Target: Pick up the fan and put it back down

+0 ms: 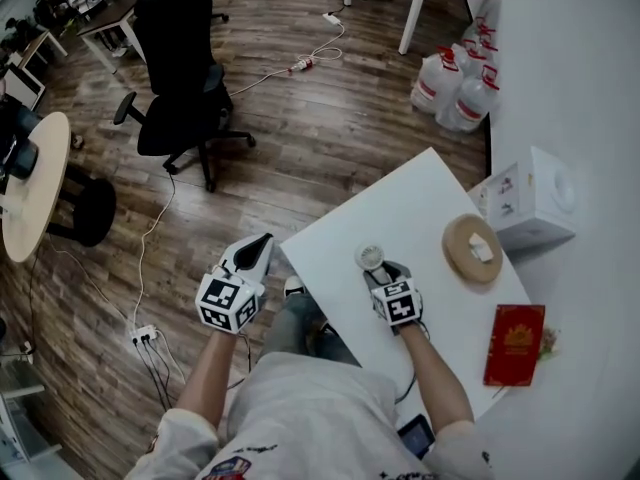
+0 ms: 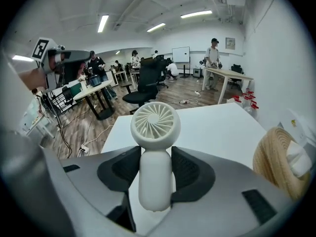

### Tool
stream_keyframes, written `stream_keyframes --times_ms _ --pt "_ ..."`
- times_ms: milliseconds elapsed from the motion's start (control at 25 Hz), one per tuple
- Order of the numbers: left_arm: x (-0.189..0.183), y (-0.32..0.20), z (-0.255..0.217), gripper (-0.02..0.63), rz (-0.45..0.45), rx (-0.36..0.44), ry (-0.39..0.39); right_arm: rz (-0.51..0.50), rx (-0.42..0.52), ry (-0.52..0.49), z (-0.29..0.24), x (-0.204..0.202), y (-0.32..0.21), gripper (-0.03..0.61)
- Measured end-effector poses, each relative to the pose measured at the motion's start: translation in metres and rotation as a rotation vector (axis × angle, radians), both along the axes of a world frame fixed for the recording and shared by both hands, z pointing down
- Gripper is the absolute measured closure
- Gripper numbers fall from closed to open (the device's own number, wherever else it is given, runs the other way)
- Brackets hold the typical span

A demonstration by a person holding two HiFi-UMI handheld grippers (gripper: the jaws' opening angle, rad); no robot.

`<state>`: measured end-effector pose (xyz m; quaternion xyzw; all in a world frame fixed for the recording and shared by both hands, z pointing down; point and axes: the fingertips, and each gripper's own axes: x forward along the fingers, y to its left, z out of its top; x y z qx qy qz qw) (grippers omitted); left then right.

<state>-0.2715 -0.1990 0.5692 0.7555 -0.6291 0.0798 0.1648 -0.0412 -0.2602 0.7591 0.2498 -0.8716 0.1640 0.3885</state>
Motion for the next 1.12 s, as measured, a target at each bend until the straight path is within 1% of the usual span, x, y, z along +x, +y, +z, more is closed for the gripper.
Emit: stream_keyframes --times_ms 160,280,440,760,1120 --pt "-0.008 0.004 0.003 0.609 -0.021 -0.007 0.0 -0.021 -0.039 0.056 0.017 -0.001 0.006 0.383" --pt "-0.012 0.006 0.006 0.609 -0.033 -0.015 0.0 -0.025 -0.031 0.071 0.024 -0.001 0.001 0.383" --pt "-0.017 0.008 0.009 0.609 -0.045 -0.026 0.001 -0.027 -0.064 0.099 0.038 0.0 0.003 0.383" --pt "-0.021 0.008 0.015 0.609 -0.052 -0.039 -0.001 -0.016 -0.096 0.167 0.058 0.006 0.001 0.382" --pt "-0.02 0.006 0.019 0.609 -0.047 -0.049 -0.004 -0.032 -0.114 0.182 0.068 0.006 0.006 0.382"
